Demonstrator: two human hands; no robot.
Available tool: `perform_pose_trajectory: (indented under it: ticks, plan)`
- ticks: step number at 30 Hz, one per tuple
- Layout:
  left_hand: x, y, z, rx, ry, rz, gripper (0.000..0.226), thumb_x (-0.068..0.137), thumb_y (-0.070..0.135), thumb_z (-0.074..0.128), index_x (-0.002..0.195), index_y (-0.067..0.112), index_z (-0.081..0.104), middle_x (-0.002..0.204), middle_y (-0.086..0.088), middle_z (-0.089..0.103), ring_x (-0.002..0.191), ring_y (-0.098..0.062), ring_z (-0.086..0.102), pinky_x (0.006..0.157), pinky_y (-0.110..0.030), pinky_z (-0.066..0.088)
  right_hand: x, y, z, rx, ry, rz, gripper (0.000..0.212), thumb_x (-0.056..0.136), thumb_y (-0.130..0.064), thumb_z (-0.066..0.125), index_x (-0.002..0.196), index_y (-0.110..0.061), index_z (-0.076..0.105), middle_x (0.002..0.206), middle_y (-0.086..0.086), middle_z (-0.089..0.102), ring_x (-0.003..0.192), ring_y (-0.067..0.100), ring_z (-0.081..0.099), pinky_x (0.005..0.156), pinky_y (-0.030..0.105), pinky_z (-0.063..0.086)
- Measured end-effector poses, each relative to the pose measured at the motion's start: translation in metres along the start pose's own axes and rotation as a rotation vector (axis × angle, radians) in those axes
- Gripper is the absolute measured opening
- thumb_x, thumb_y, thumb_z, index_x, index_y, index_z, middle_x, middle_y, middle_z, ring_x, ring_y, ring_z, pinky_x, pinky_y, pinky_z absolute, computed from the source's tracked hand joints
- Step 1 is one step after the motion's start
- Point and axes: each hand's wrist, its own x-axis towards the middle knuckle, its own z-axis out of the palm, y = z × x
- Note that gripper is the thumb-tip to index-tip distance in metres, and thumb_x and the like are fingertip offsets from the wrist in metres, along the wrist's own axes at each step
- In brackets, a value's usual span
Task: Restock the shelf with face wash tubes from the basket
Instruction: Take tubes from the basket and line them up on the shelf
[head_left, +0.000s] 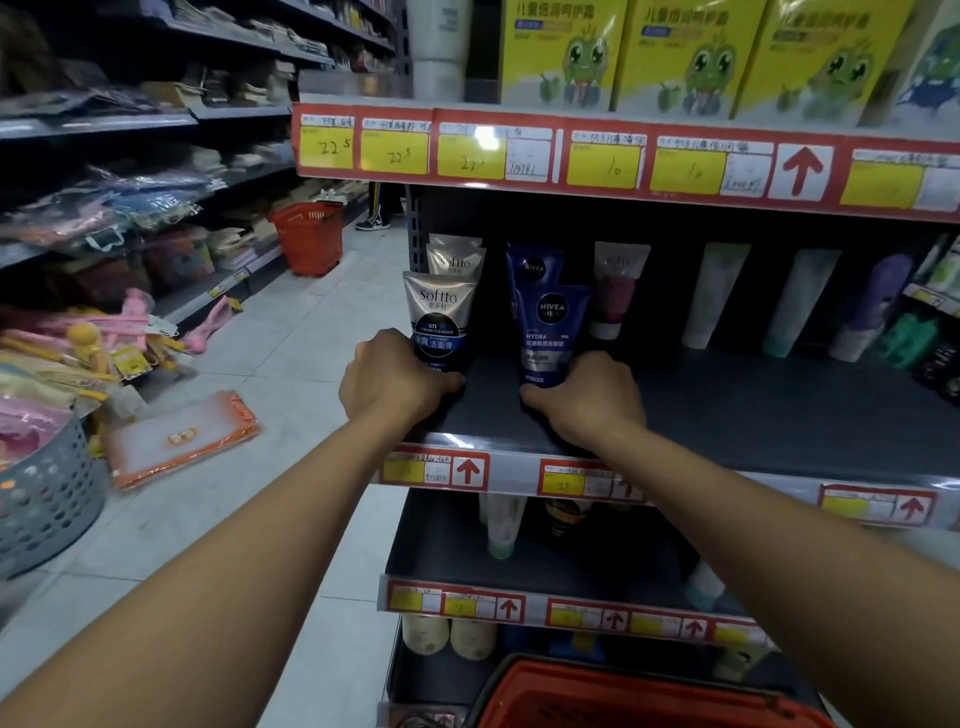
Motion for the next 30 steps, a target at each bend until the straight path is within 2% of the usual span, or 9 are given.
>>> perform_pose_trajectory:
  ticks: [3,10,15,19,22,25,30]
  plan:
    - [0.015,0.005,0.009,0.002,0.012,-0.017,0.062,0.059,0.061,0.09,0.099,0.018,0.072,0.099,-0.006,0.071,0.086,-0.03,0.065,0.062,-0.032,0.044,0.016,-0.005,0.008,0.006,0.003,0.01,0.045,0.069,-0.051,0.083,0.1,-0.022,0.068,0.092,-0.003,0.069,0.078,0.018,0.066,0.063,0.03,0.054]
    - [0.04,0.006,0.026,-0.026,0.037,-0.016,0.062,0.059,0.059,0.09,0.102,0.017,0.073,0.099,-0.008,0.072,0.088,-0.031,0.068,0.064,-0.032,0.048,0.044,-0.007,0.022,0.007,0.025,-0.001,0.05,0.069,-0.052,0.082,0.105,-0.021,0.068,0.092,-0.003,0.067,0.077,0.018,0.063,0.059,0.026,0.048]
    - [0.047,0.005,0.037,-0.04,0.059,-0.002,0.065,0.063,0.059,0.087,0.11,0.017,0.072,0.104,-0.008,0.072,0.092,-0.032,0.069,0.065,-0.033,0.046,0.055,-0.007,0.025,-0.003,0.005,-0.021,0.042,0.073,-0.052,0.08,0.1,-0.022,0.068,0.09,-0.003,0.068,0.074,0.015,0.063,0.056,0.025,0.045]
    - [0.047,0.0,0.047,-0.073,0.104,0.019,0.065,0.063,0.062,0.081,0.109,0.018,0.068,0.101,-0.005,0.073,0.09,-0.03,0.068,0.064,-0.033,0.046,0.055,-0.001,0.032,-0.008,0.016,-0.044,0.04,0.073,-0.055,0.077,0.09,-0.02,0.067,0.083,-0.003,0.068,0.07,0.014,0.064,0.052,0.024,0.045]
    - [0.048,-0.003,0.049,-0.099,0.108,0.033,0.07,0.064,0.065,0.078,0.114,0.017,0.064,0.107,-0.005,0.07,0.101,-0.031,0.064,0.07,-0.034,0.046,0.053,0.001,0.034,-0.042,0.015,-0.077,0.037,0.076,-0.055,0.073,0.086,-0.021,0.065,0.08,-0.004,0.065,0.069,0.012,0.062,0.052,0.025,0.047]
    - [0.047,-0.004,0.049,0.007,0.128,0.031,0.072,0.065,0.076,0.068,0.108,0.019,0.071,0.11,-0.007,0.065,0.112,-0.031,0.051,0.08,-0.036,0.039,0.053,0.0,0.032,-0.063,0.026,-0.084,0.039,0.079,-0.055,0.072,0.087,-0.019,0.063,0.081,-0.004,0.063,0.07,0.013,0.061,0.058,0.028,0.052]
    - [0.05,-0.007,0.051,0.005,0.087,-0.014,0.069,0.061,0.076,0.069,0.102,0.021,0.076,0.106,-0.005,0.062,0.112,-0.03,0.049,0.08,-0.037,0.045,0.051,0.0,0.031,-0.091,0.021,-0.088,0.039,0.082,-0.056,0.07,0.088,-0.019,0.062,0.079,-0.005,0.061,0.068,0.012,0.058,0.06,0.029,0.054]
